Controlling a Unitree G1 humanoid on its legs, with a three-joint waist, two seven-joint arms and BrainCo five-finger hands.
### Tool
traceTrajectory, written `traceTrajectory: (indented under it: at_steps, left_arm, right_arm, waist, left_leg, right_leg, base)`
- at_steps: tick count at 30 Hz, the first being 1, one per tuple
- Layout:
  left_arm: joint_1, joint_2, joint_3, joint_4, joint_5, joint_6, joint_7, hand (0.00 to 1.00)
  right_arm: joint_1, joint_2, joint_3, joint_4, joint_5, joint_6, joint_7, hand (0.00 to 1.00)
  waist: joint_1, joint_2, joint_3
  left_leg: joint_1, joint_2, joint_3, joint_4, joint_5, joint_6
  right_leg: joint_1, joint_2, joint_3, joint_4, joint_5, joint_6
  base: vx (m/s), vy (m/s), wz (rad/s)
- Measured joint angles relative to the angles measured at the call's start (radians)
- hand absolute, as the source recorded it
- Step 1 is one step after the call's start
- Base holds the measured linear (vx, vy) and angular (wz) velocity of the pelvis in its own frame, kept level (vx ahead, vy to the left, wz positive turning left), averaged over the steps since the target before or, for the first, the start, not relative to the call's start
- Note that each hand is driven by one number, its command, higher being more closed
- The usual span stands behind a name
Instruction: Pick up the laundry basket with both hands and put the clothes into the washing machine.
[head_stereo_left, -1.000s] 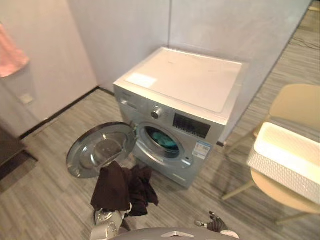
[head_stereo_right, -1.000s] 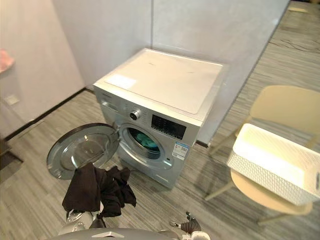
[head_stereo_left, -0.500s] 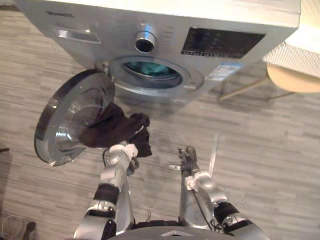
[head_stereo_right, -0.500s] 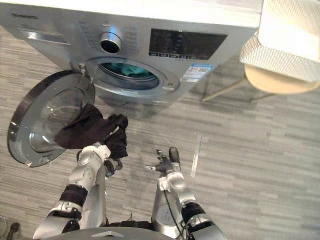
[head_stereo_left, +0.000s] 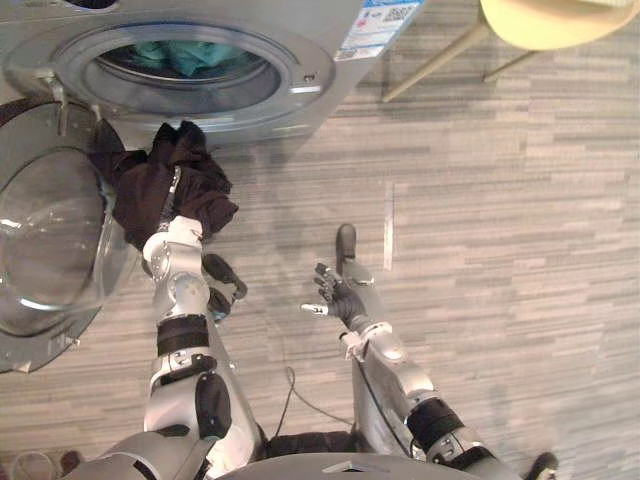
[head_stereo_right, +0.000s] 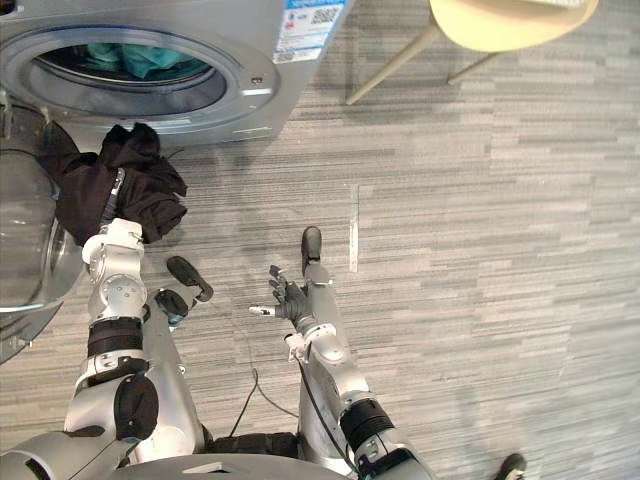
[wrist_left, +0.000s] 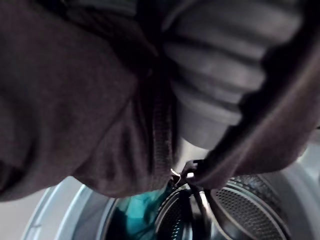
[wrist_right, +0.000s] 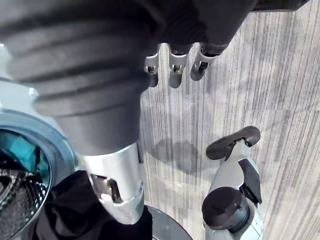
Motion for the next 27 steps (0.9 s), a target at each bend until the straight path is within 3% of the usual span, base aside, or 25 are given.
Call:
traceTrajectory:
  at_steps: [5,8,11,13,18,22,27]
  left_arm:
    - [0.027,0.030,0.047,-0.004,-0.003,-0.037,0.013,1.00]
    - [0.021,0.058,0.066,-0.005,-0.014,-0.050,0.015,1.00]
    - [0.002,0.054,0.043,-0.003,-0.037,-0.044,0.016,1.00]
    - [0.002,0.034,0.026,-0.003,-0.056,-0.041,0.016,1.00]
    - [-0.016,-0.022,-0.004,-0.006,-0.104,-0.050,0.016,1.00]
    - [-0.035,-0.071,-0.108,-0.070,-0.145,-0.056,0.015,1.00]
    - [-0.050,-0.096,-0.248,-0.134,-0.188,-0.053,0.006,1.00]
  right_arm:
    - [0.056,-0.004,0.030,-0.051,0.022,-0.007,0.001,0.00]
    - [0.064,-0.019,0.050,-0.080,0.039,-0.009,0.002,0.00]
    - [0.062,-0.044,0.049,-0.102,0.060,-0.005,0.001,0.00]
    - [0.060,-0.048,0.034,-0.106,0.077,-0.005,0.000,0.00]
    - [0.057,-0.032,0.022,-0.106,0.099,-0.008,-0.006,0.00]
    - [0.026,-0.024,0.010,-0.112,0.099,-0.007,-0.023,0.00]
    - [0.012,-0.027,-0.021,-0.149,0.106,-0.006,-0.026,0.00]
  waist:
    - [0.019,-0.013,-0.002]
    - [0.022,-0.024,0.000]
    - [0.019,-0.039,0.002]
    - [0.019,-0.043,0.001]
    - [0.017,-0.044,0.002]
    - [0.023,-0.043,0.002]
    - [0.017,-0.040,0.002]
  left_leg:
    - [0.108,-0.027,-0.053,-0.053,0.035,-0.029]
    - [0.085,-0.002,-0.088,0.000,0.019,-0.031]
    - [0.029,-0.007,-0.127,0.045,0.018,-0.031]
    - [0.046,-0.021,-0.121,0.014,0.048,-0.055]
    - [0.090,-0.039,-0.118,0.002,0.061,-0.066]
    - [0.005,0.005,-0.114,0.165,-0.032,-0.058]
    - [-0.133,0.026,-0.104,0.271,-0.089,-0.032]
  right_leg:
    - [0.067,-0.023,-0.046,0.141,-0.129,-0.032]
    - [0.029,-0.008,-0.046,0.252,-0.200,-0.045]
    - [-0.034,-0.027,-0.051,0.373,-0.264,-0.063]
    - [-0.033,-0.050,-0.056,0.389,-0.276,-0.069]
    - [-0.013,-0.061,-0.044,0.411,-0.286,-0.066]
    - [-0.111,-0.032,0.028,0.497,-0.304,-0.034]
    - [-0.232,-0.018,0.066,0.494,-0.258,-0.013]
  base:
    - [0.07,-0.153,0.38]
    - [0.02,-0.188,0.02]
    - [0.01,-0.140,0.28]
    - [0.02,-0.054,0.25]
    - [0.01,-0.040,0.05]
    - [-0.11,0.037,-0.39]
    - [-0.10,0.124,-0.23]
